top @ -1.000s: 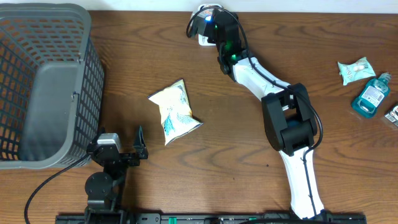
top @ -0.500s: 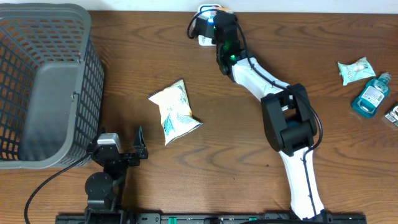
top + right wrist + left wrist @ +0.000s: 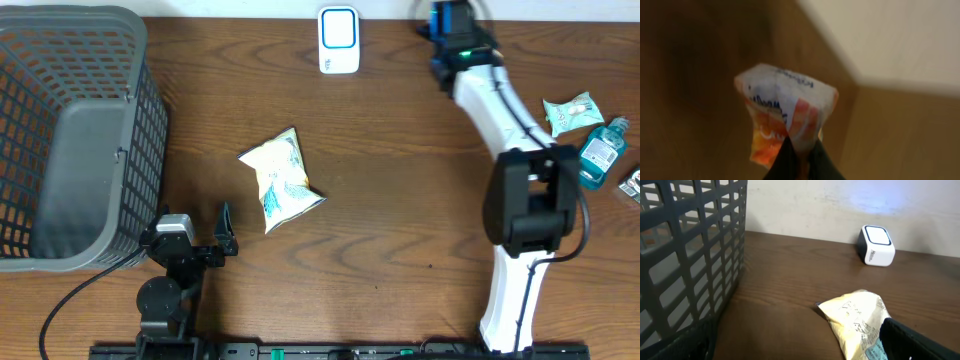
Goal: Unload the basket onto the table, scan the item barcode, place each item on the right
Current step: 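Carry the Kleenex packet to the table's right edge and release it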
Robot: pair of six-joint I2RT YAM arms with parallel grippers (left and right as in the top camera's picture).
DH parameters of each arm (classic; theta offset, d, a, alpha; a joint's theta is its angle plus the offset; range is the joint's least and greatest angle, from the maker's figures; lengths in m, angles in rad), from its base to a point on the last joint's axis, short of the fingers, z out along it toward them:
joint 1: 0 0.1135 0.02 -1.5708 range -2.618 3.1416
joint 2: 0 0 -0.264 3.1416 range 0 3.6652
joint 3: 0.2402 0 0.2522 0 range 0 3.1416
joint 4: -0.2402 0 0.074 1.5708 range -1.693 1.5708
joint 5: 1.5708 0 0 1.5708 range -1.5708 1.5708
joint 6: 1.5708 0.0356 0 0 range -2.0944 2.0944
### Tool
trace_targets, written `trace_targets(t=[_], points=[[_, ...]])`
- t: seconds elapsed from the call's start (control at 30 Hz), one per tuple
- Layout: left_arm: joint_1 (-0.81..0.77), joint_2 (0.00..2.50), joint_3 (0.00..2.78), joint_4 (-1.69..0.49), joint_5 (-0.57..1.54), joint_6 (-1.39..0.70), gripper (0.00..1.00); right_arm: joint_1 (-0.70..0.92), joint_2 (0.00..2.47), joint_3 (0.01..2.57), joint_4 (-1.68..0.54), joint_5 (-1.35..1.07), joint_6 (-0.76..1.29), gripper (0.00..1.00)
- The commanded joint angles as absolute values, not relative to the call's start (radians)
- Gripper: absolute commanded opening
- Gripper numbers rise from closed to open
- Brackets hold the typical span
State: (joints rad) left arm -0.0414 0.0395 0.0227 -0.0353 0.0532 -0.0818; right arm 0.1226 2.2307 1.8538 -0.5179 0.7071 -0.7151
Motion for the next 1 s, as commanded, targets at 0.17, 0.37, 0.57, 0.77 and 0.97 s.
trace_targets(t=[0.17, 0.37, 0.57, 0.77, 0.97], points=[[-0.044, 0.037, 0.004, -0.066, 0.052, -0.087, 0.98, -0.056, 2.227, 1.849, -0.793, 0.67, -0.183, 0.01], [-0.044, 0.037, 0.004, -0.066, 0.052, -0.087, 0.98, -0.179, 2.227, 1.847, -0.862, 0.572, -0.102, 0.02], [-0.044, 0.037, 0.004, -0.066, 0.052, -0.087, 0.98, -0.242, 2.224, 1.848, -0.871, 0.566, -0.097, 0.76], [-0.044, 0.037, 0.004, -0.066, 0.052, -0.087, 0.98, -0.204, 2.172, 1.848, -0.873, 0.475, 0.0, 0.99], [-0.044, 0.037, 0.004, -0.066, 0.052, -0.087, 0.98, -0.075, 2.07, 1.848, -0.879, -0.012, 0.019, 0.99]])
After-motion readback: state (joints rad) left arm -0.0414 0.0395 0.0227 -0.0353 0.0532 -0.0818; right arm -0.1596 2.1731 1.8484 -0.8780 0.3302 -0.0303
